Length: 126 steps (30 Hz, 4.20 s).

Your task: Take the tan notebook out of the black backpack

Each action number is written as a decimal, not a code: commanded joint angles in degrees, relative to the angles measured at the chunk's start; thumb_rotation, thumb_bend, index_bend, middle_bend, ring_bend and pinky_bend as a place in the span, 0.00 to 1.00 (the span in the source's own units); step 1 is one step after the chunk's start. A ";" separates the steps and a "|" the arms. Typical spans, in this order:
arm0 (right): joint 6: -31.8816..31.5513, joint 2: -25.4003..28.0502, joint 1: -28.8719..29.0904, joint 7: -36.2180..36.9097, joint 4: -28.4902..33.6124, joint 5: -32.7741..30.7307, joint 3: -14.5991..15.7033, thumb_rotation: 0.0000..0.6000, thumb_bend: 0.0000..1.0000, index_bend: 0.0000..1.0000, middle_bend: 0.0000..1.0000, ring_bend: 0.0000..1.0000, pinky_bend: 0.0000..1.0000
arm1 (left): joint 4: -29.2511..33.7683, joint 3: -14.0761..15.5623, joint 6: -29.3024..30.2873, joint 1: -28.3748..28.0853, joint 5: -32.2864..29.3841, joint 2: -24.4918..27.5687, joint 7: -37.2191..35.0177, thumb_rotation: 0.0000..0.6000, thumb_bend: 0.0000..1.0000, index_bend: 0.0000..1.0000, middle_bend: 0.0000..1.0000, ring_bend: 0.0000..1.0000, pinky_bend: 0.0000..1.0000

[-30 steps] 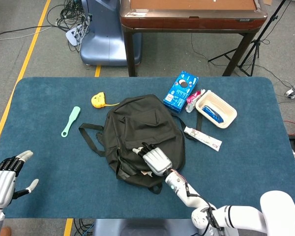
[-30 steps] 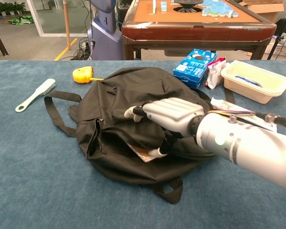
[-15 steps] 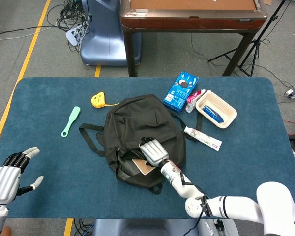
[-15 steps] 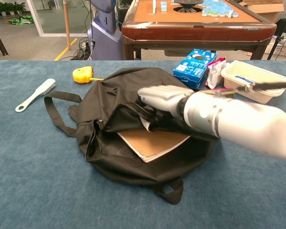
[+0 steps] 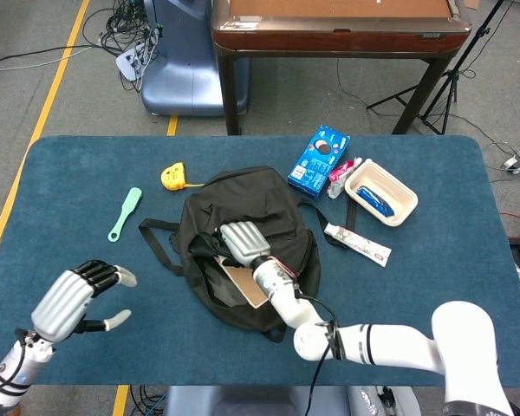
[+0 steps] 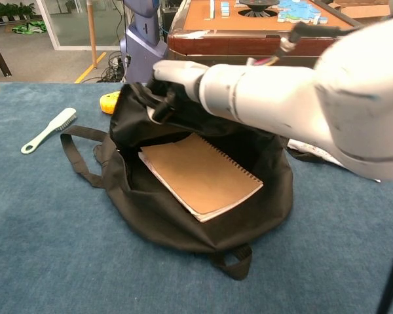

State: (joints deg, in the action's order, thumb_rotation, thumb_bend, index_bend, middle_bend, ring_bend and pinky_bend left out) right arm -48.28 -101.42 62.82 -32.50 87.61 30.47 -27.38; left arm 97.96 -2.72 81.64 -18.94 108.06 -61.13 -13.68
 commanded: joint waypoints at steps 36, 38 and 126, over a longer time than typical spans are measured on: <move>21.06 9.57 13.52 13.87 -15.03 -13.71 3.92 1.00 0.97 0.72 0.41 0.20 0.19 | -23.17 -0.95 -21.05 -26.46 -3.26 -27.15 -1.41 1.00 0.20 0.42 0.43 0.41 0.37; 21.74 9.95 14.02 15.01 -15.62 -13.74 4.69 1.00 0.97 0.72 0.41 0.20 0.19 | -24.16 -1.06 -21.94 -27.09 -4.47 -28.37 -1.18 1.00 0.20 0.42 0.43 0.41 0.37; 21.06 12.46 17.23 31.13 -15.49 -8.48 17.21 1.00 0.97 0.72 0.41 0.20 0.19 | -61.04 4.96 -19.77 -34.84 -8.53 -52.68 5.27 1.00 0.20 0.04 0.07 0.14 0.25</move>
State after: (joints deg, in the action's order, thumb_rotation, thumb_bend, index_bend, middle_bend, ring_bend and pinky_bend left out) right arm -27.22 -88.97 80.06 -1.37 72.11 22.00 -10.17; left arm 37.12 2.39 61.94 -53.64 99.70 -113.60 -8.23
